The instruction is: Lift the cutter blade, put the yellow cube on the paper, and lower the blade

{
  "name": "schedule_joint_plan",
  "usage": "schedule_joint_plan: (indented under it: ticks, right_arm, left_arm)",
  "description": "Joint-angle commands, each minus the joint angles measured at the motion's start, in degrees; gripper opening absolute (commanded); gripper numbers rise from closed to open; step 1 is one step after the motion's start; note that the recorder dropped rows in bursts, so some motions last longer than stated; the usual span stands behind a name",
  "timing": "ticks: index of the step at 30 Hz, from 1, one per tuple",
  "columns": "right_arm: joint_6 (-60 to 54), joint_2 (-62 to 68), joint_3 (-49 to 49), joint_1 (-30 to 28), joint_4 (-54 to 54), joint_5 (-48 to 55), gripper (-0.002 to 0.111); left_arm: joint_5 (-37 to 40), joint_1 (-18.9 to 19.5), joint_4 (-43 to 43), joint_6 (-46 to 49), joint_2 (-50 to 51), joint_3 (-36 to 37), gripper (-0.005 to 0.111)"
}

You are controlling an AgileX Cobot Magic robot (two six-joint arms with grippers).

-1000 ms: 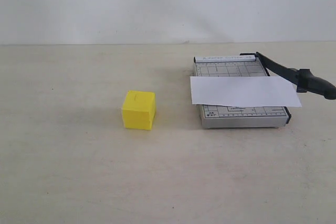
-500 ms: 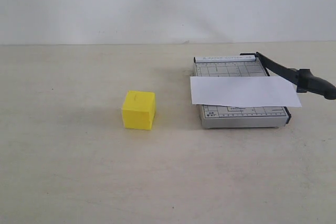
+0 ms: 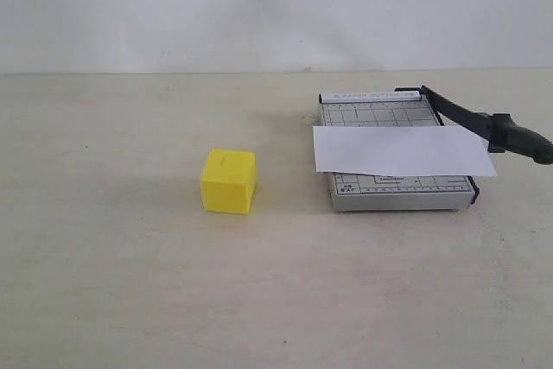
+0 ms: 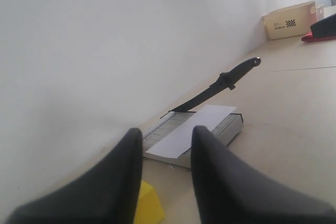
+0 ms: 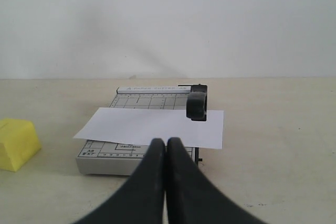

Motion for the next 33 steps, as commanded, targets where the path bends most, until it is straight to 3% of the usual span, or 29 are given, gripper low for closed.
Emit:
schedule_joint_plan:
  ticks: [1,17,26,33]
  right_arm:
    - [0.04,-0.28,-0.01,0.07,-0.2,-0.38,0.0]
    - [0.04,-0.28,-0.01,0.07,-0.2,-0.38,0.0]
    - [0.04,-0.28,-0.01,0.07,-0.2,-0.53,0.0]
    - [0.04,-0.28,-0.01,0.07,-0.2,-0.64,0.0]
  left_arm:
    - [-0.79,-0.25,0.39,0.03,0.42,0.2,0.031]
    - [-4.65,-0.25,-3.19,0.17,0.43,0.2,0.031]
    - [-4.81,-0.25,-17.19,23.29,0.43,0.2,0.031]
    - [-2.51,-0.25,-20.56,23.81,0.43,0.2,0.031]
